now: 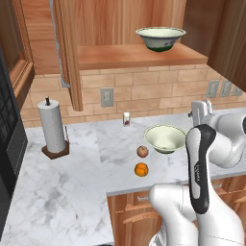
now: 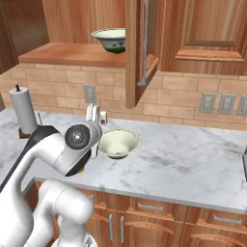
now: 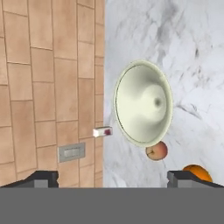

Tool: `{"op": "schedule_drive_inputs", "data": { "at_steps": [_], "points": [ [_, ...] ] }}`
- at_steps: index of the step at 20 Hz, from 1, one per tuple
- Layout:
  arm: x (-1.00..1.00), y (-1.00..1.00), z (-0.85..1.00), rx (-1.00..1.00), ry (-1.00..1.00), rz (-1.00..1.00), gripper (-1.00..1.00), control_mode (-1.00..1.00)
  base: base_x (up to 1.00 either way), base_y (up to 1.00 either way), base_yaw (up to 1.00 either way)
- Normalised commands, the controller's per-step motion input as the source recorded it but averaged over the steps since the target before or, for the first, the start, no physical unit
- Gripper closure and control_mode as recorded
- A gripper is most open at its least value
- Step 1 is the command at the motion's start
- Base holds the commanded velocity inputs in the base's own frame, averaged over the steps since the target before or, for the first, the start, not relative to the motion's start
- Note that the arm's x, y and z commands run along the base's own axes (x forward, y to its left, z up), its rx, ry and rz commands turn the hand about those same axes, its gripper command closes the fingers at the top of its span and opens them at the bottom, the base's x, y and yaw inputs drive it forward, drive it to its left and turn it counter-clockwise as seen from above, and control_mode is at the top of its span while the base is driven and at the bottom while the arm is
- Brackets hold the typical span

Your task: Pick both bowls and place them on the counter. Then place the peach in one bowl and place the orange in the other bowl.

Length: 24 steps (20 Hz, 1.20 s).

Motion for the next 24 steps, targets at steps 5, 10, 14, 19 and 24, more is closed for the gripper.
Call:
{"op": "schedule_drive_inputs", "data": {
  "at_steps": [5,10,14,19,24],
  "points": [
    [-0.21,0.0,0.57,0.0,0.0,0.0,-1.0,-1.0,0.0,0.0,0.0],
    [-0.22,0.0,0.54,0.0,0.01,0.0,-1.0,-1.0,0.0,0.0,0.0],
    [-0.22,0.02,0.48,0.0,0.0,0.0,-1.0,-1.0,0.0,0.0,0.0],
    [-0.15,0.07,0.39,0.0,-0.11,0.0,-1.0,-1.0,0.0,0.0,0.0],
    [-0.09,0.03,0.37,0.0,-0.21,0.0,-1.0,-1.0,0.0,0.0,0.0]
  ]
}}
